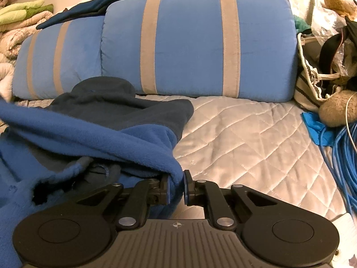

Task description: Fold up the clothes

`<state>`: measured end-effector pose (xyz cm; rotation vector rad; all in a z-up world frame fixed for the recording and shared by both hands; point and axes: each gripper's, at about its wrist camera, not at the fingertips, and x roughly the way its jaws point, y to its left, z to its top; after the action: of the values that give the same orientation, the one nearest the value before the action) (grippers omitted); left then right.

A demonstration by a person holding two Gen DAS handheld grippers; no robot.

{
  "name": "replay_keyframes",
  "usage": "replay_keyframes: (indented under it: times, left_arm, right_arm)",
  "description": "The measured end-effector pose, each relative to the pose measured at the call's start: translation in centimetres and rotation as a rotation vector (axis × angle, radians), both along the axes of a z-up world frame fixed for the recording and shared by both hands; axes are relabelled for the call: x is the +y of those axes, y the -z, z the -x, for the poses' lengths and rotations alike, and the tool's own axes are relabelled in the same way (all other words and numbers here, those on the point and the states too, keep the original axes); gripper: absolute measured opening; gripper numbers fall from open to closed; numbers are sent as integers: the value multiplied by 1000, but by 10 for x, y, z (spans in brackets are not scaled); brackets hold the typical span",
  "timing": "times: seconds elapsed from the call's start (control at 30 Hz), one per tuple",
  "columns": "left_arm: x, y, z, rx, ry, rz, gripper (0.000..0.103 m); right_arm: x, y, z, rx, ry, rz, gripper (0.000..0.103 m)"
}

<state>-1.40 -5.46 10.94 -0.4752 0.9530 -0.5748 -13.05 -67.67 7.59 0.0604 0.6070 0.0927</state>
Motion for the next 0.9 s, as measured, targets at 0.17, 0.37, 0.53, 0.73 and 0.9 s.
replay_keyframes:
  times: [0.17,0.37,0.53,0.73,0.9]
  left_arm:
    - [-5,34,6,49,72,-149,15]
    - [-23,58,17,25,168,-368,22]
    - [-17,56,22,-1,146,-407,46]
    - [1,45,33,-39,94,-380,58]
    - [9,29,49,-97,25,-352,58]
  right_arm:
    - [4,-2,-1,15,-9,30,12]
    - [10,-2,-5,63,2,83,25]
    - [12,-6,4,99,3,147,56]
    - [0,-28,17,36,-14,-46,79]
    - [3,-37,-5,18,2,-142,87]
